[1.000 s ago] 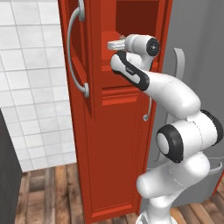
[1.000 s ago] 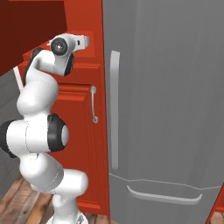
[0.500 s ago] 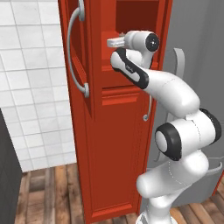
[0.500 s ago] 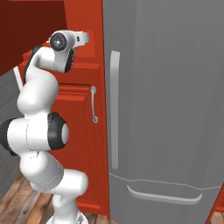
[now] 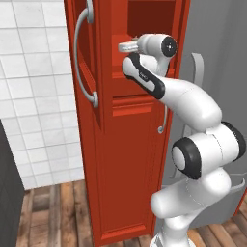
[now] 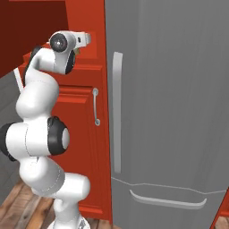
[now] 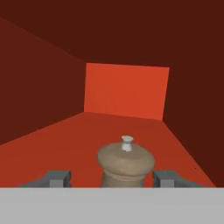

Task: There are various items on the counter. Only move the condiments/shakers into the cabinet.

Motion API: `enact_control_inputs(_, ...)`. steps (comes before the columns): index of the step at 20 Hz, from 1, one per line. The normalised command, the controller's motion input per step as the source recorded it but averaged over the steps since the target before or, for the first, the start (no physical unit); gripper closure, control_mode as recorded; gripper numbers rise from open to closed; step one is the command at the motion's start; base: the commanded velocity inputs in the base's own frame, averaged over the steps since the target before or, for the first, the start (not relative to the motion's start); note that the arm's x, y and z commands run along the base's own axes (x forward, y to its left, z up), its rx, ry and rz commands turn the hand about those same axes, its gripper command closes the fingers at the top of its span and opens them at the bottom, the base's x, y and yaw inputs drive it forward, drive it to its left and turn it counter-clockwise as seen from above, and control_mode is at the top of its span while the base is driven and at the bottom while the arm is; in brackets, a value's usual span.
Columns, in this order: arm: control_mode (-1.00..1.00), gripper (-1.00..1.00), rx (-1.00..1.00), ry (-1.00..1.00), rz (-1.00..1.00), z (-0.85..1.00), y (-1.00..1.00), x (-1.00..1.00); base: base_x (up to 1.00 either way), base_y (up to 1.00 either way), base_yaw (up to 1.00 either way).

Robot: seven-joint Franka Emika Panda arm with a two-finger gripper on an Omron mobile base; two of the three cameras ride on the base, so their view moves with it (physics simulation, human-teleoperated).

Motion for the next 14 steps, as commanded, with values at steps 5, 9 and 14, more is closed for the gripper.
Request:
enact_control_inputs(5,-1.00,-1.00,0.00,-0.05,0.00,0.00,-0.01,-0.61,0.00,0.00,0.00)
enact_control_inputs(9,-1.00,-1.00,0.00,-0.06,-0.01,0.00,-0.16,-0.75,0.00,0.00,0.00)
enact_control_inputs(14,-1.00,-1.00,0.09,-0.07,-0.13,0.00,-0.57,-1.00,0.00,0.00,0.00)
